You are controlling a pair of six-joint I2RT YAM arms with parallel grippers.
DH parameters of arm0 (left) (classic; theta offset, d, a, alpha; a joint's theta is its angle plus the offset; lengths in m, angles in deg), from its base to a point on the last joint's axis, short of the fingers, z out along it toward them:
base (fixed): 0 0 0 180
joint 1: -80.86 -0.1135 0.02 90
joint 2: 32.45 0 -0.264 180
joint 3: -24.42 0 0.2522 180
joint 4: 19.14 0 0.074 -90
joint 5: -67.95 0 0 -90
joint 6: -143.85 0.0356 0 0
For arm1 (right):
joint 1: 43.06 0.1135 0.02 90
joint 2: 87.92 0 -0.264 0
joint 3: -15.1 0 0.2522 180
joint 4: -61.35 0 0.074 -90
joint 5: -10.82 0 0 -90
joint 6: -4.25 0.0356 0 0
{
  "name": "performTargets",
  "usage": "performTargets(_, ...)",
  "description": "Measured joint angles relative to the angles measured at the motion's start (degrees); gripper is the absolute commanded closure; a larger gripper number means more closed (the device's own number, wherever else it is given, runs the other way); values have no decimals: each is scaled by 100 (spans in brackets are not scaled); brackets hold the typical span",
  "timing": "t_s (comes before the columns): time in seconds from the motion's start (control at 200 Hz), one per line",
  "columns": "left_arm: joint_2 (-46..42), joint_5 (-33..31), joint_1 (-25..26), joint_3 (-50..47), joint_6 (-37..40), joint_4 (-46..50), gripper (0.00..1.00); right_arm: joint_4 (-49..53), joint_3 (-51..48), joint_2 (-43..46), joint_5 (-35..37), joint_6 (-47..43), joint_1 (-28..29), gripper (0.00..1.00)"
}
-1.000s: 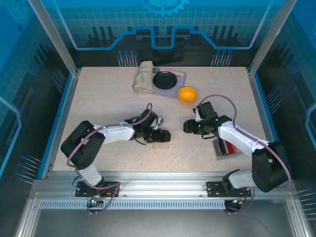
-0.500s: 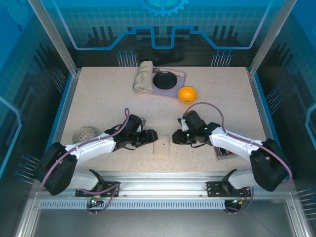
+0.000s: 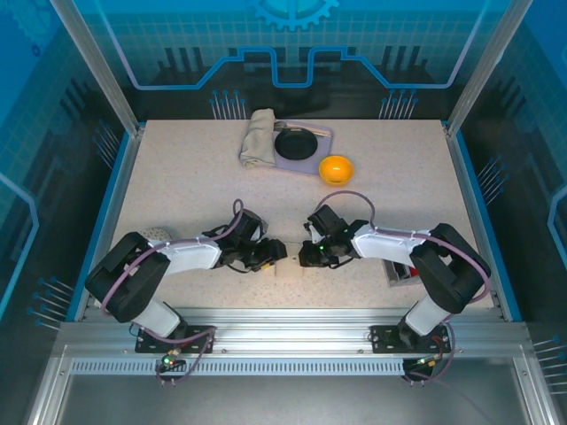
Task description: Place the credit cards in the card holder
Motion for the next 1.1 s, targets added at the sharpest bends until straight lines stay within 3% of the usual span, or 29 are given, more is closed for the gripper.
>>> performTargets(0.52,9,251,0,0,-63,-404,87,-15,-24,-59,330,136,0,83)
performTargets(0.665,-37,282,0,-2,-70,-509,90,48,-22,-4,459,157,2,79)
performTargets(0.85,-120,289,20,-2,-50,-555,90,302,94,319,870,116,107,63)
performTargets(1.1,-120,260,61,-11,-48,-549,90,575,881,26,1451,63,586,58)
